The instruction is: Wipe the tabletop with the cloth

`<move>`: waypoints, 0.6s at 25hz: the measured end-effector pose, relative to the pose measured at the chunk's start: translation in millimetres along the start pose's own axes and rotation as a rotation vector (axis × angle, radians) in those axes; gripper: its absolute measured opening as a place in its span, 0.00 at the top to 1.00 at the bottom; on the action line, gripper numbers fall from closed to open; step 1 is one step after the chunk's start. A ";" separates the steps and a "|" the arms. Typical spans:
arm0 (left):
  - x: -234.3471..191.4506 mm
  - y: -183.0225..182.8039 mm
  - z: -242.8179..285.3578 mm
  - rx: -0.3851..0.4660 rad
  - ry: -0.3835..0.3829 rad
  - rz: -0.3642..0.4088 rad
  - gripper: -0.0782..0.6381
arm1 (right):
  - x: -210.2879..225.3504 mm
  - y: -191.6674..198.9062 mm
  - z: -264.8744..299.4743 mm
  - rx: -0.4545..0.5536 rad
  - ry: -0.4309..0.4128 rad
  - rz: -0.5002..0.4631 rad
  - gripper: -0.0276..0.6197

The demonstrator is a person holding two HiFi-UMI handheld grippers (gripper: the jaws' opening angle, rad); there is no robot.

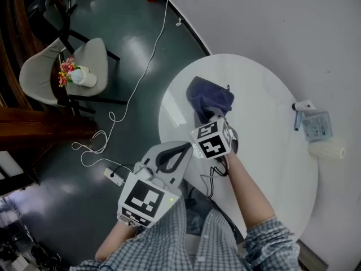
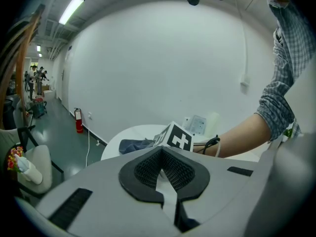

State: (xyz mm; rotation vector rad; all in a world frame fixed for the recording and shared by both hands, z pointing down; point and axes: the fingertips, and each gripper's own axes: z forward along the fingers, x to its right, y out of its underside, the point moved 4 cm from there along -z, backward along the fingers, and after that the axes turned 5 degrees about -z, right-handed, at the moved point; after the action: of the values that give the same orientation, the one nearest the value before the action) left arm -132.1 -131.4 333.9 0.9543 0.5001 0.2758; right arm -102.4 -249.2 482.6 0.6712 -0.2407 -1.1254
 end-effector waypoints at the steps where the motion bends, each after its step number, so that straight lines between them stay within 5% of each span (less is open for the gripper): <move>1: -1.3 0.7 0.5 -0.003 -0.007 0.003 0.88 | -1.4 -4.9 4.3 0.004 -0.009 -0.009 0.92; 9: -5.6 -0.1 3.3 0.007 -0.033 -0.007 0.88 | 2.5 -39.1 31.3 0.040 -0.018 -0.081 0.92; 15: -3.3 4.0 5.2 -0.002 -0.038 -0.030 0.88 | 22.8 -45.8 39.0 0.076 -0.020 -0.037 0.92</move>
State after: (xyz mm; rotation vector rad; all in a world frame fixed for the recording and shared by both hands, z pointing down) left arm -132.3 -134.3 340.7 0.9473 0.4786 0.2307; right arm -146.6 -296.0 481.9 0.7346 -0.2901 -1.1629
